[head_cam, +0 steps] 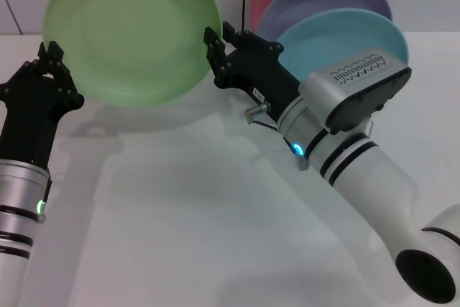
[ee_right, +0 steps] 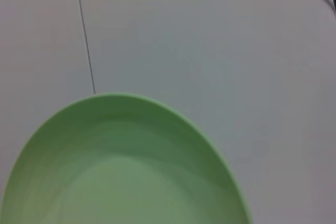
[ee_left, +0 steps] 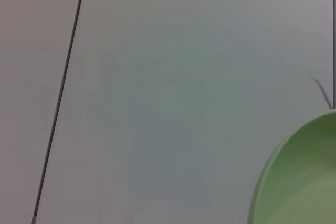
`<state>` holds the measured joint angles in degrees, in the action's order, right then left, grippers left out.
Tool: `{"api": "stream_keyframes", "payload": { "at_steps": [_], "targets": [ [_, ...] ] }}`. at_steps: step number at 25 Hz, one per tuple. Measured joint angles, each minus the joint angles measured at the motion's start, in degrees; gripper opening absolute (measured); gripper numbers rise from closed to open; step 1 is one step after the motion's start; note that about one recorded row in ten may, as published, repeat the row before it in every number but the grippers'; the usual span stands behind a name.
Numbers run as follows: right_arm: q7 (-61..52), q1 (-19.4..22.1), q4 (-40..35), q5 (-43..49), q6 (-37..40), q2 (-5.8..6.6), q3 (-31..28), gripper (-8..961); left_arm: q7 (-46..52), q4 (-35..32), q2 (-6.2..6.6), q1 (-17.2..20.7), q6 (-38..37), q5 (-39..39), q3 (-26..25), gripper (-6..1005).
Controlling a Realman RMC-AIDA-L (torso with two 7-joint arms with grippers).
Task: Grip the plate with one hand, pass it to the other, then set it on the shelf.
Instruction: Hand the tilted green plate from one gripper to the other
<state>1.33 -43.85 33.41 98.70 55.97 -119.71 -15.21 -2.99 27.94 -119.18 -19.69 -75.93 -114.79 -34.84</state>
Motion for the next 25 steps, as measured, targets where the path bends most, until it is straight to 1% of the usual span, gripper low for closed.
{"api": "stream_keyframes", "payload": {
  "at_steps": [2, 12, 25],
  "targets": [
    [-0.1, -0.1, 0.0, 0.0, -0.1, 0.0, 0.0, 273, 0.0, 0.0, 0.0, 0.0, 0.0, 0.0, 0.0, 25],
    [-0.3, -0.5, 0.0, 0.0, -0.9, 0.0, -0.1, 194, 0.0, 0.0, 0.0, -0.1, 0.3, 0.0, 0.0, 24],
    [-0.3, -0.3, 0.3, 0.0, -2.3, -0.08, -1.4, 181, 0.0, -0.5, 0.0, -0.1, 0.7, 0.4, 0.0, 24]
  ]
}}
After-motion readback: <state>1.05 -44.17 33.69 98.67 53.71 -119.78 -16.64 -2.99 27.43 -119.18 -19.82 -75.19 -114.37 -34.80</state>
